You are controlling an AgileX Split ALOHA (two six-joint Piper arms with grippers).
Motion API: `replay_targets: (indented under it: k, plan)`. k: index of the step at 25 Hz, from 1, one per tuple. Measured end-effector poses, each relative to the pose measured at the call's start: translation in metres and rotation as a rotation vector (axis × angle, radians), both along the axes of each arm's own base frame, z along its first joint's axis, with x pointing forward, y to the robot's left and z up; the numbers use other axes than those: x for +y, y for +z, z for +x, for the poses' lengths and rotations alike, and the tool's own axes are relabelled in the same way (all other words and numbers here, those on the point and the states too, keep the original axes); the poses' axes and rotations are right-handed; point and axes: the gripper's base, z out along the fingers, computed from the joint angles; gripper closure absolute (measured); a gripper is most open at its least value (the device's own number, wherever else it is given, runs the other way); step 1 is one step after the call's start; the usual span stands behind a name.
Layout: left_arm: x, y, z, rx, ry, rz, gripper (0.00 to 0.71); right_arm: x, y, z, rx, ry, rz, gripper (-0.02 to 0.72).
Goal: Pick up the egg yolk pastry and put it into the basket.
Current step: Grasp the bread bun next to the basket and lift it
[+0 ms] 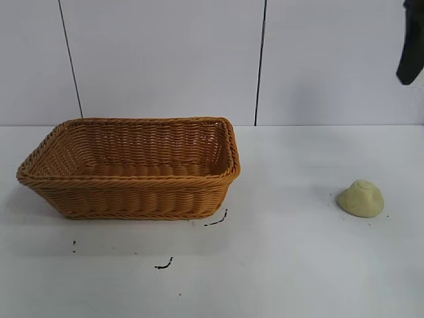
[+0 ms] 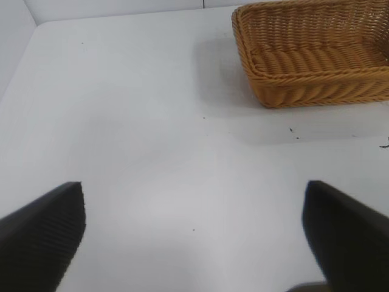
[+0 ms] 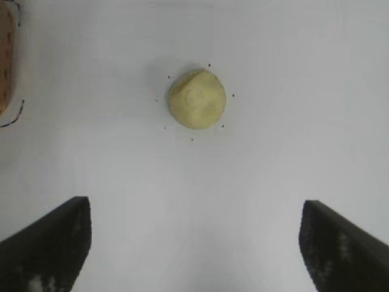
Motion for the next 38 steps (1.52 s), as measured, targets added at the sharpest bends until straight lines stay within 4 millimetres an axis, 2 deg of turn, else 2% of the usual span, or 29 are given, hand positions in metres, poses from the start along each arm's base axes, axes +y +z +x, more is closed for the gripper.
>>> replay_targets:
  k: [4, 15, 26, 31, 33, 35, 38]
  plan:
    - [0.000, 0.000, 0.000, 0.000, 0.000, 0.000, 0.014, 0.003, -0.020, 0.013, 0.042, 0.034, -0.009, 0.038]
    - [0.000, 0.000, 0.000, 0.000, 0.000, 0.000, 0.014, 0.007, -0.062, 0.023, 0.144, 0.049, 0.004, 0.038]
    - [0.000, 0.000, 0.000, 0.000, 0.000, 0.000, 0.014, 0.008, -0.142, 0.036, 0.268, 0.032, 0.006, 0.038]
    - [0.000, 0.000, 0.000, 0.000, 0.000, 0.000, 0.014, 0.008, -0.155, 0.038, 0.267, 0.022, 0.006, 0.043]
    - [0.000, 0.000, 0.000, 0.000, 0.000, 0.000, 0.014, 0.008, -0.155, 0.039, 0.263, 0.019, 0.007, 0.076]
    - [0.000, 0.000, 0.000, 0.000, 0.000, 0.000, 0.014, 0.008, -0.155, 0.040, 0.252, 0.018, 0.007, 0.145]
    - [0.000, 0.000, 0.000, 0.000, 0.000, 0.000, 0.014, 0.008, -0.155, 0.040, 0.244, 0.009, 0.009, 0.304]
